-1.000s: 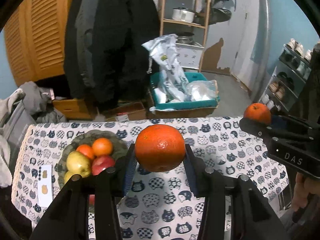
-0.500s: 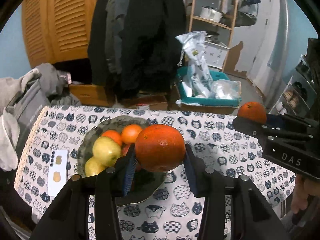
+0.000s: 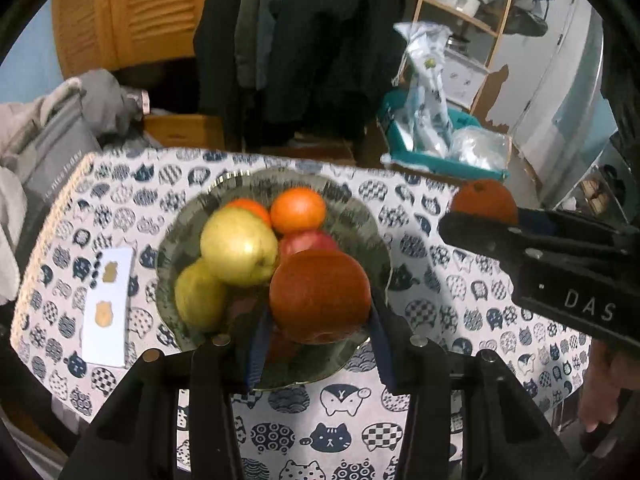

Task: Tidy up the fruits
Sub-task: 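Carry both tangerines toward the green bowl with both tools, then lower the tangerines into the bowl and open both tools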

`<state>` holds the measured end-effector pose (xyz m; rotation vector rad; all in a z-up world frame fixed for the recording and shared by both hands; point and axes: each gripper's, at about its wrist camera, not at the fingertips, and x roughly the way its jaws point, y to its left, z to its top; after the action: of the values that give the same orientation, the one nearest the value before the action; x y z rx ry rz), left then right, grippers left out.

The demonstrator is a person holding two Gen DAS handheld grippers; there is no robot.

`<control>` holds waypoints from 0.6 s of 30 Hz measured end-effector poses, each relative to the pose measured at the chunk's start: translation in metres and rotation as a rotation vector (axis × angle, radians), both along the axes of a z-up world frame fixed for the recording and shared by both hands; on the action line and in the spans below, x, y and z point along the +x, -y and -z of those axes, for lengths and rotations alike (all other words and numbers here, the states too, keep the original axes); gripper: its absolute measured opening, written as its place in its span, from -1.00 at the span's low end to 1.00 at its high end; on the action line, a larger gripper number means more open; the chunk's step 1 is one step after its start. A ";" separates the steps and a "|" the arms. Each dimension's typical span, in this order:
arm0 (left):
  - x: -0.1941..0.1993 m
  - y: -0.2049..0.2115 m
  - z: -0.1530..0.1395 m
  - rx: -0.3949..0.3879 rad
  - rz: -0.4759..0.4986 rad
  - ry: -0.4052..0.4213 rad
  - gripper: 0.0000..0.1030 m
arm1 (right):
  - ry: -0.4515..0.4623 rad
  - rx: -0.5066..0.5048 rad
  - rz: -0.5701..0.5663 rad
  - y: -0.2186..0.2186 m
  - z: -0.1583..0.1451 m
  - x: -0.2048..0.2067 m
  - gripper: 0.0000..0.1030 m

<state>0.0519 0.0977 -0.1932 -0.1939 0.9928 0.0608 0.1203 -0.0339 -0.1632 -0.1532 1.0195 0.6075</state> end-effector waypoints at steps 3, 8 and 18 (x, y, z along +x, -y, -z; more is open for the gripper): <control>0.002 0.000 0.013 -0.014 0.006 -0.029 -0.11 | -0.026 -0.012 0.005 -0.006 0.012 0.004 -0.15; 0.008 -0.004 0.030 -0.035 -0.003 -0.067 -0.11 | -0.074 -0.010 0.014 -0.009 0.028 0.010 -0.15; 0.010 -0.009 0.037 -0.047 -0.018 -0.078 0.28 | -0.123 0.002 0.025 -0.011 0.042 0.017 -0.15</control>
<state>0.0624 0.1069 -0.2297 -0.2448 1.0709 0.0623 0.1376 -0.0233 -0.2053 -0.1021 1.1384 0.6007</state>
